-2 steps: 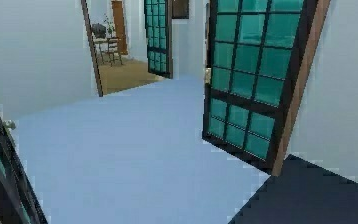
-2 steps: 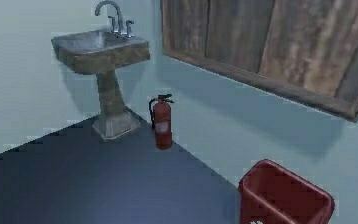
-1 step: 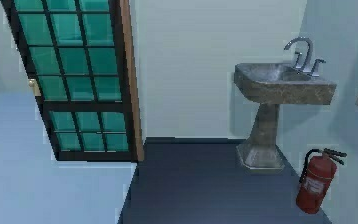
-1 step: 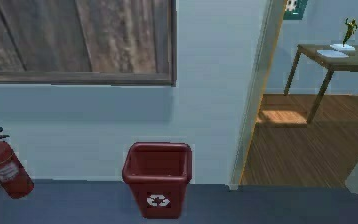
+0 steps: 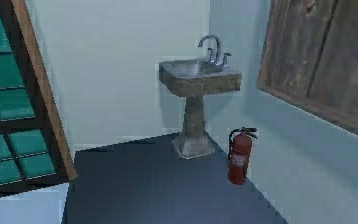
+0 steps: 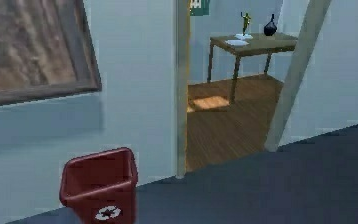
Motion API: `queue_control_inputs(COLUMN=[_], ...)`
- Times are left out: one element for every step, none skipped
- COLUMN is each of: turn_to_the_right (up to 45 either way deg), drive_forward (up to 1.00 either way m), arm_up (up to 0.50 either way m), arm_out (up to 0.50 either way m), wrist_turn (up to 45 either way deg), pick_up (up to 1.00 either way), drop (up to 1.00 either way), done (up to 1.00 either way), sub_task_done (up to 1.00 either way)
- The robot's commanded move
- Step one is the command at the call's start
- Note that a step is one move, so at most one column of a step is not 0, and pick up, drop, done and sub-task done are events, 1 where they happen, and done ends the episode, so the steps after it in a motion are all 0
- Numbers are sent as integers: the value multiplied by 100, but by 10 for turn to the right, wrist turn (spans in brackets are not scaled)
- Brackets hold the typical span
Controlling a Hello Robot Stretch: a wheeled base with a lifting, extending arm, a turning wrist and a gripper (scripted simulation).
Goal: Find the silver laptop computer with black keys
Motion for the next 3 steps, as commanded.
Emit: queue_control_inputs(turn_to_the_right=[0, -450, -360], drive_forward=[20, 0, 0], arm_up=[0, 0, 0], arm_out=[0, 0, 0], wrist_turn=[0, 0, 0], pick_up=[0, 0, 0], drop=[0, 0, 0], done=[0, 0, 0], sub_task_done=[0, 0, 0])
